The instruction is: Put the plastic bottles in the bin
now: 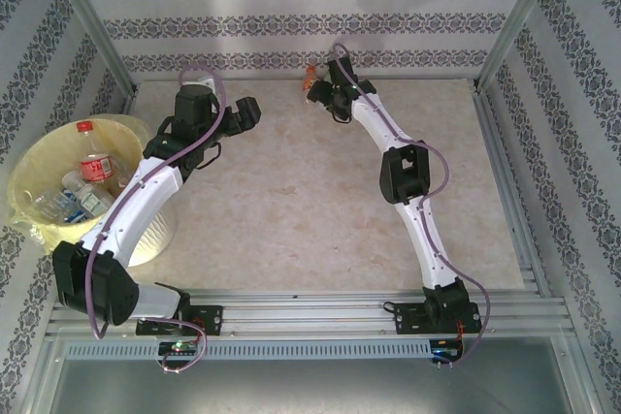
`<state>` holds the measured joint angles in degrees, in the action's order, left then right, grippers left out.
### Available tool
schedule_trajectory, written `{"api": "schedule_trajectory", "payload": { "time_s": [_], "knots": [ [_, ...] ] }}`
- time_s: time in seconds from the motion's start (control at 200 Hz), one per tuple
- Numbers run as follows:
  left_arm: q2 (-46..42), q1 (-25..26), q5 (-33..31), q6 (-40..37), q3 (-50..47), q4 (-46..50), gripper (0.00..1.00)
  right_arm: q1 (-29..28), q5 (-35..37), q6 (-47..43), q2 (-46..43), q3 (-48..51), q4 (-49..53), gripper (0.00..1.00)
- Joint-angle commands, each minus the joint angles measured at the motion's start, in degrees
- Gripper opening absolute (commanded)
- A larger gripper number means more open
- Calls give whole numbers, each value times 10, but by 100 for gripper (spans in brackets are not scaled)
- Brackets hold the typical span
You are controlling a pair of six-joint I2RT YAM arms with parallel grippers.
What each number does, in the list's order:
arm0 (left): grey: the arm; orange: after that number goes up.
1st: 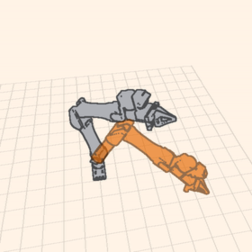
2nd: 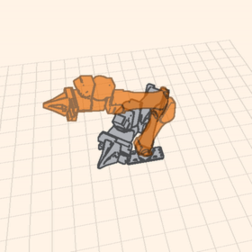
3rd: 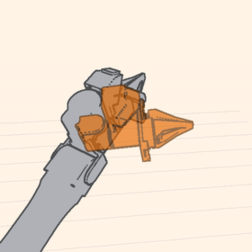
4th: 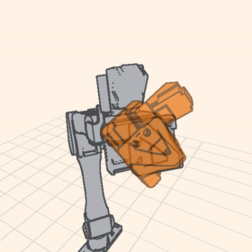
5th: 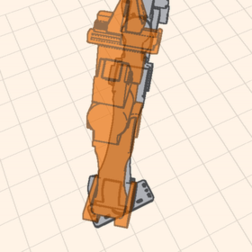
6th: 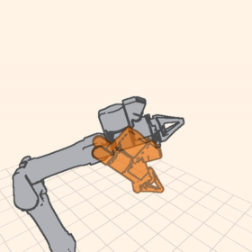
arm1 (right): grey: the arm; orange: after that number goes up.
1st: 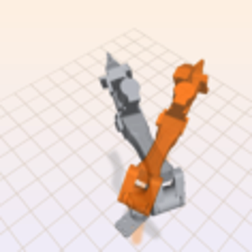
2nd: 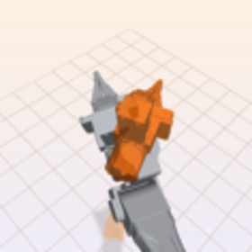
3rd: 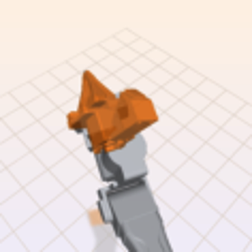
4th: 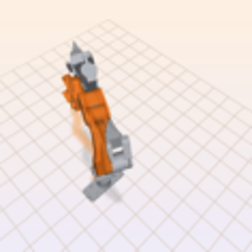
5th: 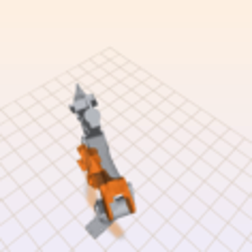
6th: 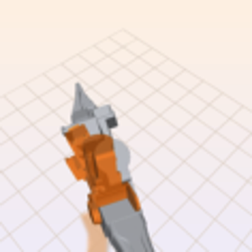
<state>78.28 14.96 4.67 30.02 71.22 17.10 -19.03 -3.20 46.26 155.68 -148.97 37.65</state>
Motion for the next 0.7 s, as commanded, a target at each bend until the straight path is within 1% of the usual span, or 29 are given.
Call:
{"api": "schedule_trajectory", "payload": {
  "time_s": [0.0,0.18,0.265,0.435,0.59,0.695],
  "knots": [
    [4,4,-12,-15,4,16,100,4,58,25,13,-5,5,79],
    [2,4,-29,-26,2,27,100,4,58,52,29,-11,-19,67],
    [2,5,-35,-30,3,31,100,6,39,61,42,-20,-22,64],
    [7,5,-40,-36,5,32,100,7,5,76,58,-27,-49,61],
    [21,5,-39,-38,12,36,100,8,2,85,75,-45,-52,60],
    [29,5,-35,-38,21,41,100,10,12,79,76,-45,-52,56]
  ]
}}
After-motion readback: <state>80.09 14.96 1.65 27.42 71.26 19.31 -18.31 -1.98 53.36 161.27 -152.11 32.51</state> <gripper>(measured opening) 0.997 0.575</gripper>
